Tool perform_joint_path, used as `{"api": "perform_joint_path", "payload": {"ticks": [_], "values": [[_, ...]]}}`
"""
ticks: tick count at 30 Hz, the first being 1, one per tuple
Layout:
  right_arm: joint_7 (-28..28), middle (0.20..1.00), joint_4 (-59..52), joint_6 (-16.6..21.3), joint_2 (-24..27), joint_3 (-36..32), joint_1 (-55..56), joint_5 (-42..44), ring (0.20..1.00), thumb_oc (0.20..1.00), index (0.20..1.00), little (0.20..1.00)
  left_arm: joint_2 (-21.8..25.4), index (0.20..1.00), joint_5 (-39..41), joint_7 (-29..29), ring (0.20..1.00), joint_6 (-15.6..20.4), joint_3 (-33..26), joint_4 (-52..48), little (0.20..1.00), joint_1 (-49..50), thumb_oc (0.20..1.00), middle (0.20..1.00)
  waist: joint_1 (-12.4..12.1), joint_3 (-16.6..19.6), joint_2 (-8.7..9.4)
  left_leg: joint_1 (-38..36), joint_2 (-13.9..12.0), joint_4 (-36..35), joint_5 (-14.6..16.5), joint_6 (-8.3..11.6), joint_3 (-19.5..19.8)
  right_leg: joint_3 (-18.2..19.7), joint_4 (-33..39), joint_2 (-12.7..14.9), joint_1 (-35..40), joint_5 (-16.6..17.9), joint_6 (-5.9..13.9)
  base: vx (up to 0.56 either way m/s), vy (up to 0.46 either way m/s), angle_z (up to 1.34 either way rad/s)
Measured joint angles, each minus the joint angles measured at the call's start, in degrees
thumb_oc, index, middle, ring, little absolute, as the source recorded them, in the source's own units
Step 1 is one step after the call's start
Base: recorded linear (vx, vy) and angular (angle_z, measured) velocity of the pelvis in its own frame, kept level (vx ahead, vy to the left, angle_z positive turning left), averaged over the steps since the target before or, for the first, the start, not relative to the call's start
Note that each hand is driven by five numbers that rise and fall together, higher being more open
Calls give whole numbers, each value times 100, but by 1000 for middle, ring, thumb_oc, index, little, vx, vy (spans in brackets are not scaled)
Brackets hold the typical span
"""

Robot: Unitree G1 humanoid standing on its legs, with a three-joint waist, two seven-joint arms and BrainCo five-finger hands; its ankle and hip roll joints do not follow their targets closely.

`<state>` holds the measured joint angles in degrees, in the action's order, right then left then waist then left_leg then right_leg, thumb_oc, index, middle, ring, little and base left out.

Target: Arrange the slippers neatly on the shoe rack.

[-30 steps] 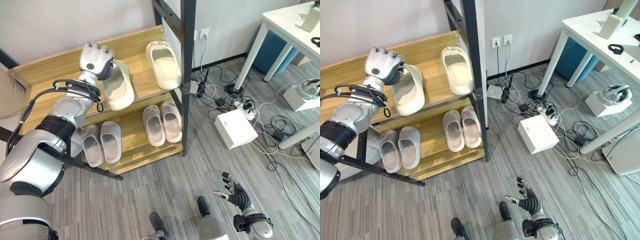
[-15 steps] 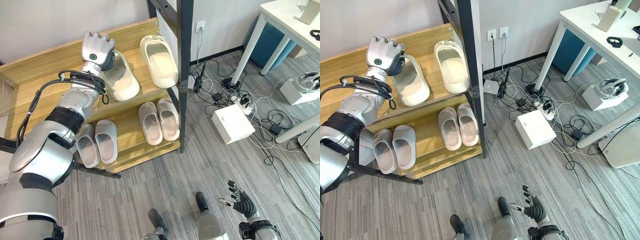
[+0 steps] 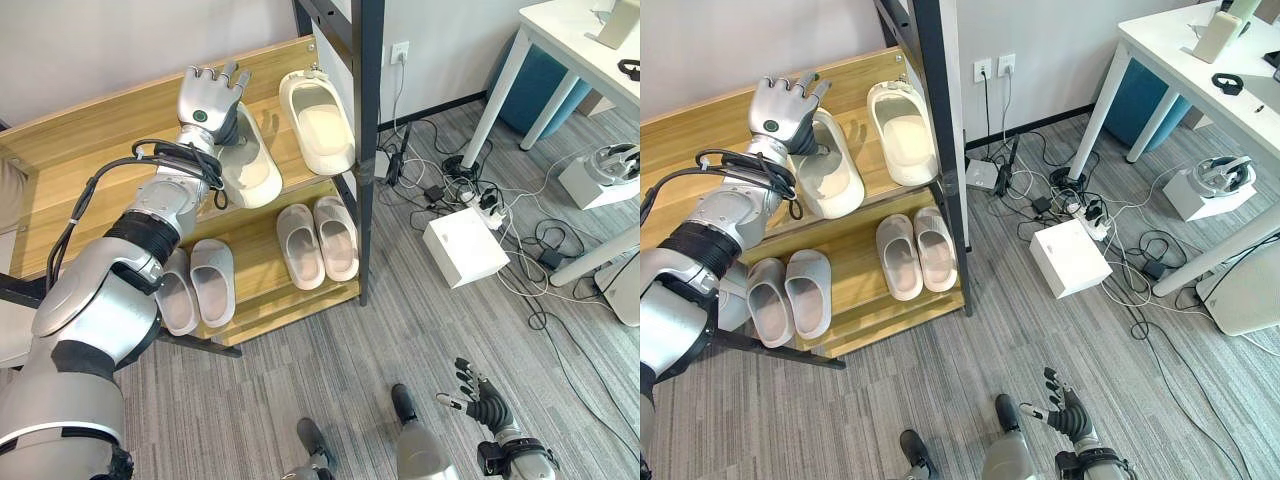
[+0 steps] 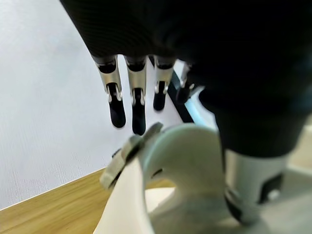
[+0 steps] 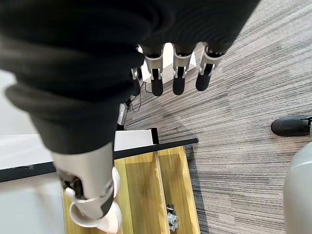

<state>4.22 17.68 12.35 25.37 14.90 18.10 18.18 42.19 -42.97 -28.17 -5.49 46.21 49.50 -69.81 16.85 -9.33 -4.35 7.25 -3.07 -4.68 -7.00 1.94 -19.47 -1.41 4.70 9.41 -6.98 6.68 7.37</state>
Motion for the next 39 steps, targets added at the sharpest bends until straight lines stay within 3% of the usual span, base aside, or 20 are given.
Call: {"api": "perform_joint_path", "payload": {"ticks": [1, 3, 6, 9, 10, 11, 14, 18, 21, 22, 23, 27, 35, 39], "values": [[-7, 1000, -4, -9, -1, 0, -107, 0, 1000, 1000, 1000, 1000, -32, 1000, 182, 32, 1000, 52, -152, -164, 1000, 26, 1000, 1000, -48, -40, 20, -43, -1, 0, 0, 0, 13, -15, 0, -5, 60, -6, 6, 1, -55, 8], [1, 1000, 18, -53, -42, -8, -278, -3, 1000, 1000, 1000, 1000, -448, 1000, 949, 112, 1000, 245, -1273, -795, 1000, 451, 1000, 1000, -102, -66, 57, -125, -1, -2, 2, 3, 53, -56, 1, -3, 165, -21, 10, -1, -50, 12], [41, 1000, 55, -91, -133, -7, -731, -5, 1000, 1000, 1000, 1000, -1130, 1000, 2621, 130, 1000, 646, -2003, -1143, 1000, 841, 1000, 1000, -166, -66, 62, -184, 0, -2, 2, 0, 206, -197, 1, 4, 297, -53, 11, -8, -49, 21], [124, 1000, 403, -243, -240, 13, -1418, -7, 1000, 1000, 1000, 1000, -1496, 1000, 3994, 140, 1000, 861, -2223, -1608, 1000, 1217, 1000, 1000, -239, -61, 58, -193, 4, -23, 1, -2, 276, -250, 2, 4, 344, -56, 9, 13, -45, 14], [316, 1000, 561, -410, -309, 121, -1999, -6, 1000, 1000, 1000, 1000, -1851, 1000, 5373, 327, 1000, 1221, -2216, -2677, 1000, 1848, 1000, 1000, -460, -15, 59, -311, 15, 0, -5, -9, 344, -335, 2, 1, 514, -80, 8, 47, -71, 23], [330, 1000, 656, -421, -374, 252, -2240, -2, 1000, 1000, 1000, 1000, -1969, 1000, 5680, 368, 1000, 1295, -2206, -2782, 1000, 1913, 1000, 1000, -623, 28, 51, -328, 19, 1, -6, -10, 382, -373, 1, 1, 575, -87, 9, 51, -65, 26], [510, 1000, 1359, -670, -514, 464, -2620, 104, 1000, 1000, 1000, 1000, -2267, 1000, 6595, 557, 1000, 1382, -2099, -2844, 1000, 2204, 1000, 1000, -673, 252, 83, -365, 19, 1, -7, -8, 550, -524, 5, 4, 657, -150, -11, 34, -23, 31], [535, 1000, 1340, -682, -644, 480, -2510, 104, 1000, 1000, 1000, 1000, -2004, 1000, 6709, 575, 1000, 1378, -2178, -2679, 1000, 2230, 1000, 1000, -761, 372, 75, -362, 32, 0, -6, -8, 611, -610, 5, 6, 681, -177, -13, 23, 4, 6], [309, 1000, -418, -611, -472, 266, -909, 91, 1000, 1000, 1000, 1000, -1577, 1000, 6544, 588, 1000, 1477, -2788, -3397, 1000, 2959, 1000, 1000, -621, 399, 76, -424, 39, 1, -3, -4, 561, -559, 3, 5, 709, -192, 7, -2, 8, -7], [200, 1000, -674, -522, -442, 183, -350, 84, 1000, 1000, 1000, 1000, -1457, 1000, 6462, 559, 1000, 1480, -2961, -3372, 1000, 3112, 1000, 1000, -592, 413, 103, -461, 35, 1, -2, -5, 530, -526, 4, 14, 726, -194, 8, -6, -6, -24], [77, 1000, -540, -683, -217, 232, 9, -37, 1000, 1000, 1000, 1000, -1343, 1000, 6373, 476, 1000, 1479, -3156, -3167, 1000, 3135, 1000, 1000, -534, 427, 191, -490, 20, -2, 13, -8, 469, -477, 4, 13, 753, -197, 8, -3, -8, -22], [19, 1000, -163, -665, -152, 96, 62, -256, 1000, 1000, 1000, 1000, -1361, 1000, 6142, 441, 1000, 1464, -3075, -2737, 1000, 3135, 1000, 1000, -360, 432, 244, -506, 10, -41, 107, 62, 446, -406, 36, 15, 692, -236, 52, 11, -5, -13], [16, 1000, 278, -642, -186, 117, -376, -355, 1000, 1000, 1000, 1000, -1504, 1000, 5953, 578, 1000, 1217, -2731, -1593, 1000, 3065, 1000, 1000, -314, 560, 37, -356, 12, -42, 133, 21, 355, -335, 37, 37, 464, -189, 4, 7, 3, -9], [24, 1000, 498, -655, -198, 279, -662, -354, 1000, 1000, 1000, 1000, -1786, 1000, 5957, 632, 1000, 1147, -2554, -1064, 1000, 2828, 1000, 1000, -313, 514, -2, -294, 40, -39, 40, -15, 337, -339, 37, 63, 392, -122, 92, -4, 1, -1]]}}
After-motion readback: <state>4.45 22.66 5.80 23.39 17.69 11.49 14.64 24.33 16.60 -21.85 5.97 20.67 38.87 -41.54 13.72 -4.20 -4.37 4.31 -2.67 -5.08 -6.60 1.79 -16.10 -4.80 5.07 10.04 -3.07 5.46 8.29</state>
